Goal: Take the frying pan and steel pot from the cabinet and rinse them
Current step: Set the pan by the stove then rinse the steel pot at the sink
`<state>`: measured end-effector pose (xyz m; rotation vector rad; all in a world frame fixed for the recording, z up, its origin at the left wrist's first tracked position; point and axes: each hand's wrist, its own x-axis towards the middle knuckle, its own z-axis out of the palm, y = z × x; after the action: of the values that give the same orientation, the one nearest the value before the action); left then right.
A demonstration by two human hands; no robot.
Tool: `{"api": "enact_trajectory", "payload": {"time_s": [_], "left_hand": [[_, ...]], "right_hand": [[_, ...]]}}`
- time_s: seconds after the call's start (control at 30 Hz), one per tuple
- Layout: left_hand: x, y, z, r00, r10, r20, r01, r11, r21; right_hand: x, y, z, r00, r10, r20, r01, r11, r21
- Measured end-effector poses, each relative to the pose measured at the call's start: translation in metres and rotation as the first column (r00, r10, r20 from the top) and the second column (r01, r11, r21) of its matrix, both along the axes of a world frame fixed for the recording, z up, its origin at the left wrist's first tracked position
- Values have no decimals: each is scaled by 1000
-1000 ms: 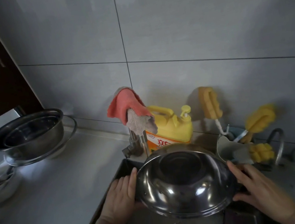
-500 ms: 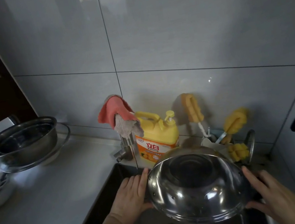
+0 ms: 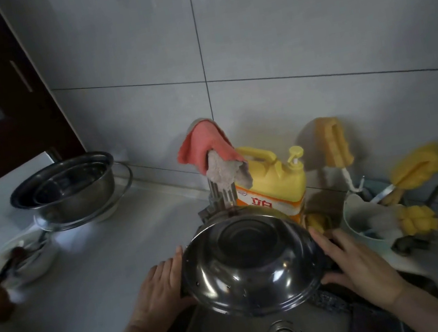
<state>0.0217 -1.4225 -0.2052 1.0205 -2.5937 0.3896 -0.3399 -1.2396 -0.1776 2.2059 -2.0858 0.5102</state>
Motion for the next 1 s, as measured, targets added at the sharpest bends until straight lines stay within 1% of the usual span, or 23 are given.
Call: {"api": "enact_trajectory", "payload": {"time_s": [0.13,0.3,0.43,0.53,0.67,0.8,1.0], "left_hand": [[23,-11,-10,999,34,-27,-34,999,8],[34,-21,-18,999,19,-50,-19,1000,-3],[16,-24,-17,997,-39,-64,35,998,-59],[-7,-23,-17,994,-89,-61,86,995,-50],[-39,-22,-19,992,-118,-43,116,992,-48],[-65,-14,-14,989,-149,-13,148,986,-71],[-59,-16,-15,988,-158,1,158,987,-13]], "right_hand": [[16,-25,-3,998,61,-9,-61,998,1],[22,-38,-8,995,95,3,-95,995,-7],[12,-29,-10,999,39,20,-39,999,15],[-2,-15,-8,1000,-15,27,14,1000,28],[-23,9,-7,995,-87,38,86,995,44],[-37,27,-6,991,-124,56,122,992,35],[-36,23,-6,988,-145,52,141,988,67]]}}
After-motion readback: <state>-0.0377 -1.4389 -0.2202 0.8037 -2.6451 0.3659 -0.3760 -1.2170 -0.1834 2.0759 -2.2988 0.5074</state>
